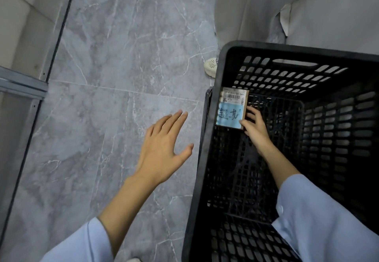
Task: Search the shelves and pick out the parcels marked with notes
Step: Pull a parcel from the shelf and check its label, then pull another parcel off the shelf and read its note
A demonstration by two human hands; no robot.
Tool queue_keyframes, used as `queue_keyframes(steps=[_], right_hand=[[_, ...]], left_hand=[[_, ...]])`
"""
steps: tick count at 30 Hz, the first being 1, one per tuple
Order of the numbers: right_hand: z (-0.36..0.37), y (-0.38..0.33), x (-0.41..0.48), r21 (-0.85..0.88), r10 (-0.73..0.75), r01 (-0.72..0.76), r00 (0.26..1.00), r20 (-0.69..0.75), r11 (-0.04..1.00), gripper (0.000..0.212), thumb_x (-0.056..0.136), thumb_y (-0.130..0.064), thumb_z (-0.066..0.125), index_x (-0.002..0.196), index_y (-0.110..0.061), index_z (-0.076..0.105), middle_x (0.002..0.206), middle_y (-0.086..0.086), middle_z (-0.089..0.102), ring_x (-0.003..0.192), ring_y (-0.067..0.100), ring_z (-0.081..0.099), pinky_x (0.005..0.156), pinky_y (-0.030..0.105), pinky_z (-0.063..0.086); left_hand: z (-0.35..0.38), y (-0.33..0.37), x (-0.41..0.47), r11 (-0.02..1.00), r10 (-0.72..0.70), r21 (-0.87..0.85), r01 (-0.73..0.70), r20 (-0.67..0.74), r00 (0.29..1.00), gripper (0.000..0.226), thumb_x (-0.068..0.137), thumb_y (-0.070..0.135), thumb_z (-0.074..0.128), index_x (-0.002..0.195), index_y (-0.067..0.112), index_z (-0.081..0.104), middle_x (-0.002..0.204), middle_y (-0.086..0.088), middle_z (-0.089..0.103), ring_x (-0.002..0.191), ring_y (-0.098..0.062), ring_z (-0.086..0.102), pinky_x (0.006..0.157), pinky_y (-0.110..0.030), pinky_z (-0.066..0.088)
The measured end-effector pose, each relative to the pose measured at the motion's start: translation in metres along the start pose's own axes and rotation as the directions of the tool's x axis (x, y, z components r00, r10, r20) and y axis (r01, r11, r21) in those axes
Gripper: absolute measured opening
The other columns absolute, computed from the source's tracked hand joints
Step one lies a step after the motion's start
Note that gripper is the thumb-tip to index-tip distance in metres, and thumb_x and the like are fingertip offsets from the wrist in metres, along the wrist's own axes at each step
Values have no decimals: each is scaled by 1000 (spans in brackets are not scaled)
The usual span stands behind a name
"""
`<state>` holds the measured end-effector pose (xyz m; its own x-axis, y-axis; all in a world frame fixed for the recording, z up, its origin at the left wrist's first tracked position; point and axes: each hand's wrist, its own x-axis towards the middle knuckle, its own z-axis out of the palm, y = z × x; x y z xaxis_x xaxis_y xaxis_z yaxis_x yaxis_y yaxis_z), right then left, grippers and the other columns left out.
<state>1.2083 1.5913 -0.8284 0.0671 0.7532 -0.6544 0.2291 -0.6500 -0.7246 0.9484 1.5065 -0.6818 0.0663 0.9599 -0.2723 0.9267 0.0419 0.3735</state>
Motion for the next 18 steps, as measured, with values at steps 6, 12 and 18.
queue_keyframes(steps=[6,12,18], right_hand=[[-13,-16,-37,-164,-13,14,1000,11,986,60,93,-23,65,147,-26,38,149,4,41,134,23,41,101,33,38],[-20,-47,-106,-571,-103,120,993,62,812,67,95,-55,51,154,-39,22,159,-2,26,146,23,23,113,45,30],[1,-93,-194,-758,-338,311,933,127,573,69,95,-61,40,155,-32,21,159,-3,26,145,22,23,110,41,32]], left_hand=[[-16,6,-19,1000,2,-5,-3,-16,1000,72,87,56,39,153,29,27,159,11,24,144,-14,24,115,-29,14],[-45,12,-59,999,-38,-29,36,-61,997,72,88,59,36,153,29,28,160,11,24,144,-14,23,114,-28,13],[-81,0,-119,994,-101,-54,96,-118,988,73,88,62,32,153,30,26,159,10,24,144,-16,24,115,-31,15]])
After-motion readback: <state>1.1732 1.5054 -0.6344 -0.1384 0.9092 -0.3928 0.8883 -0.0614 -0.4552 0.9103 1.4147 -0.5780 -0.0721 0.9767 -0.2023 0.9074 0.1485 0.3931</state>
